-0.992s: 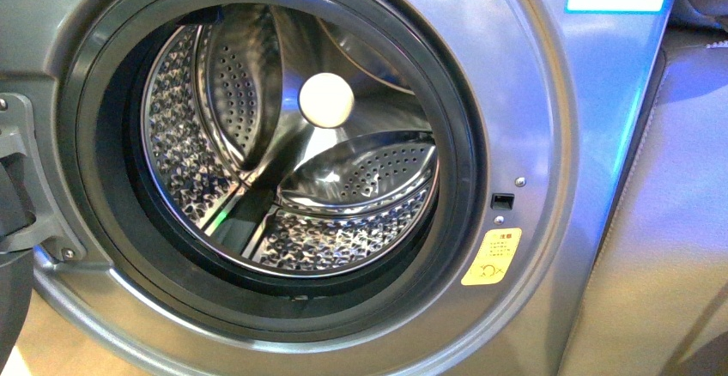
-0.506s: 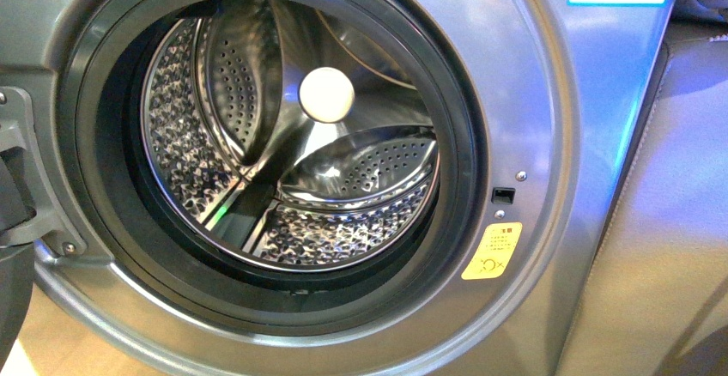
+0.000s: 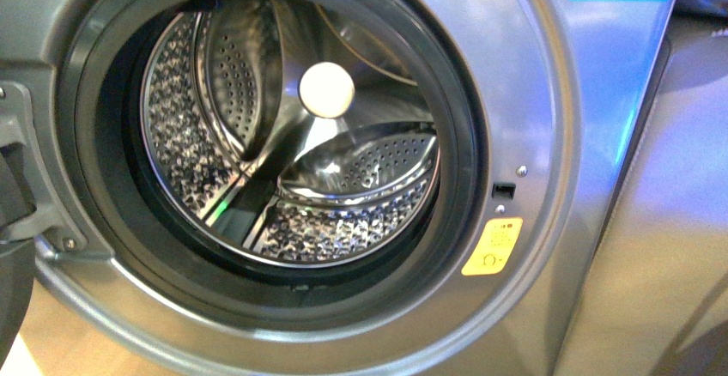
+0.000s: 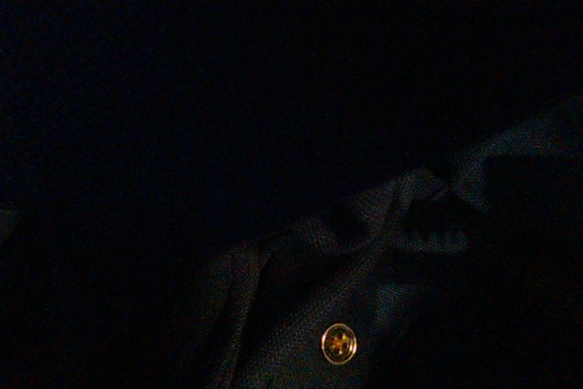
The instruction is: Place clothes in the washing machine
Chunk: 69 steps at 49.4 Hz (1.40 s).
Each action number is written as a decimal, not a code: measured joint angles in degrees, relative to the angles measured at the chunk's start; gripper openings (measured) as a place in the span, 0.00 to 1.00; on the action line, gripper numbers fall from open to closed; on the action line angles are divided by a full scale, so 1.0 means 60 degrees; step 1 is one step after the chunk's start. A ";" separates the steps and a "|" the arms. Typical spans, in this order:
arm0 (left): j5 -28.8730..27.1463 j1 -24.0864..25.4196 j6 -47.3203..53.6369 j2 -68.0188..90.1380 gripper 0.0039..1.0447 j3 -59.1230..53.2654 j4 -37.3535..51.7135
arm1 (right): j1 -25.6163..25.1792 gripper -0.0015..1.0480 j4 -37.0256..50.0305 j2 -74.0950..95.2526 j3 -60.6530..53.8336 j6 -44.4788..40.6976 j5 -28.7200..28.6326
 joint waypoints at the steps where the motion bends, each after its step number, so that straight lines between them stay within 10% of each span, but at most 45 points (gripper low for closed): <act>1: 0.0000 0.0000 0.0004 0.0000 0.94 0.0000 0.0000 | 0.0000 0.93 0.0004 0.0007 0.0004 0.0000 0.0000; 69: 0.0000 0.0000 0.0004 0.0000 0.94 0.0000 0.0000 | -0.0514 0.93 -0.0652 0.0787 0.0648 -0.0495 -0.0601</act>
